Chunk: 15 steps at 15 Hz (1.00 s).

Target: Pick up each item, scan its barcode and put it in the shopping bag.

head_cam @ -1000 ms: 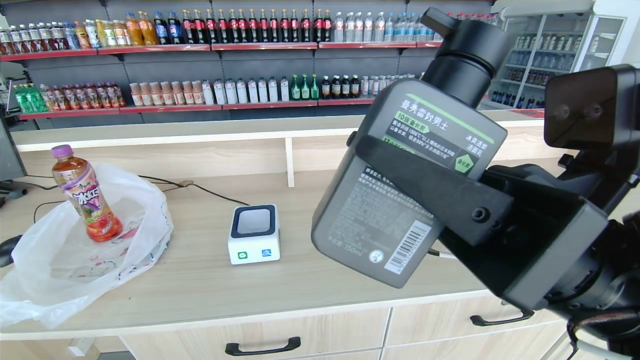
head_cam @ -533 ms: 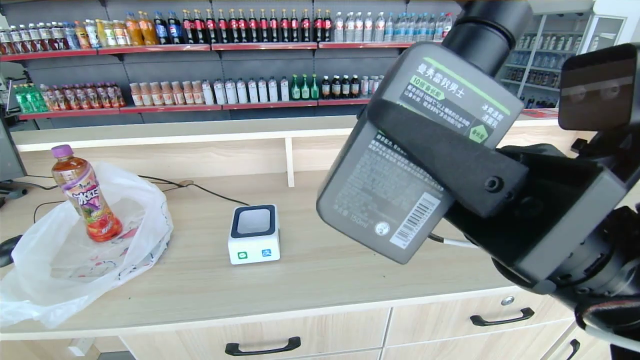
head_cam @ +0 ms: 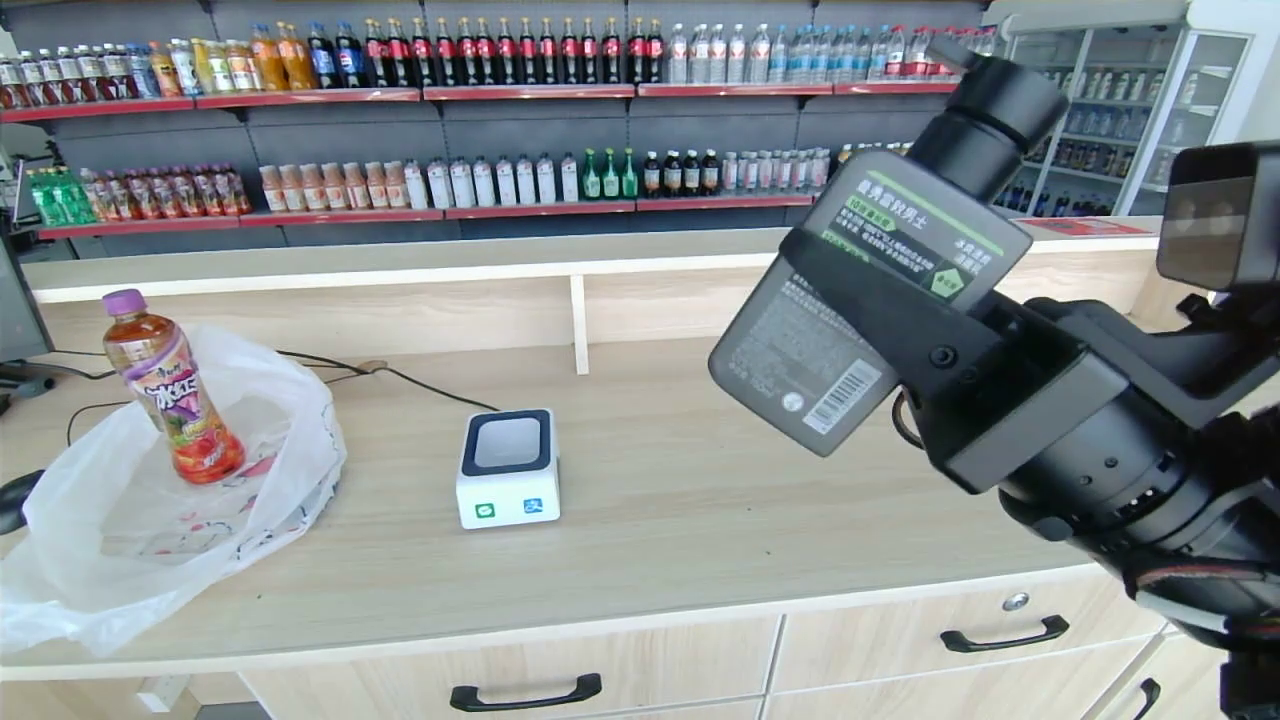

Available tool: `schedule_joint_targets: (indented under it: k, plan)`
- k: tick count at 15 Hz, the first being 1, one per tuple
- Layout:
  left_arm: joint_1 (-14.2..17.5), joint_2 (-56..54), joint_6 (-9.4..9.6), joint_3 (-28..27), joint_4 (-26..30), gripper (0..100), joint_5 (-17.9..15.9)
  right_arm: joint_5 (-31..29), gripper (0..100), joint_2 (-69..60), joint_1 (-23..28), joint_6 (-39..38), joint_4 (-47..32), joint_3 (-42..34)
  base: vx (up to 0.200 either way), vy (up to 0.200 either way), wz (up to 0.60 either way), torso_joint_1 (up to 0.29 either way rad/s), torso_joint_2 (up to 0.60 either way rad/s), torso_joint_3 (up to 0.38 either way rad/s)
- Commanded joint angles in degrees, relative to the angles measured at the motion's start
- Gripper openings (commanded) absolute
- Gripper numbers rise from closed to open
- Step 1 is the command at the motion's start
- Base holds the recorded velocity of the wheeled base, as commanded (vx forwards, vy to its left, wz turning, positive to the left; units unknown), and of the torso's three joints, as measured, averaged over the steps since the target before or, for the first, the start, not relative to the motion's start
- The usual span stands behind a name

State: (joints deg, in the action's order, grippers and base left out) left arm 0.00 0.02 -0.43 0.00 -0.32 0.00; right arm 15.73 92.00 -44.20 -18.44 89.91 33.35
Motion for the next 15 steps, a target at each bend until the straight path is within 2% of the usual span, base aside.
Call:
schedule_joint_targets:
  k: [1, 3, 5, 8, 9, 15]
  plan:
    - [0.0, 0.0, -0.01, 0.0, 0.0, 0, 0.1, -0.5, 0, 0.6, 1.3, 5.0, 0.1, -5.1, 0.000, 0.000, 0.00, 0.000, 0.00, 0.000]
    - [0.0, 0.0, -0.01, 0.0, 0.0, 0, 0.1, -3.6, 0, 1.0, 3.1, 12.0, 0.1, -8.0, 0.000, 0.000, 0.00, 0.000, 0.00, 0.000]
    - [0.0, 0.0, -0.01, 0.0, 0.0, 0, 0.0, -11.9, 0, 1.4, 4.9, 18.1, -0.1, -6.9, 0.000, 0.000, 0.00, 0.000, 0.00, 0.000]
    - [0.0, 0.0, -0.01, 0.0, 0.0, 0, 0.1, -24.3, 0, 1.5, 5.0, 22.8, -2.5, -6.5, 0.000, 0.000, 0.00, 0.000, 0.00, 0.000]
    - [0.0, 0.0, -0.01, 0.0, 0.0, 0, 0.1, -25.9, 0, 1.5, 4.9, 22.8, -2.5, -7.6, 0.000, 0.000, 0.00, 0.000, 0.00, 0.000]
    - [0.0, 0.0, -0.01, 0.0, 0.0, 0, 0.1, -26.4, 0, 0.8, 6.7, 25.3, -1.9, -12.0, 0.000, 0.000, 0.00, 0.000, 0.00, 0.000]
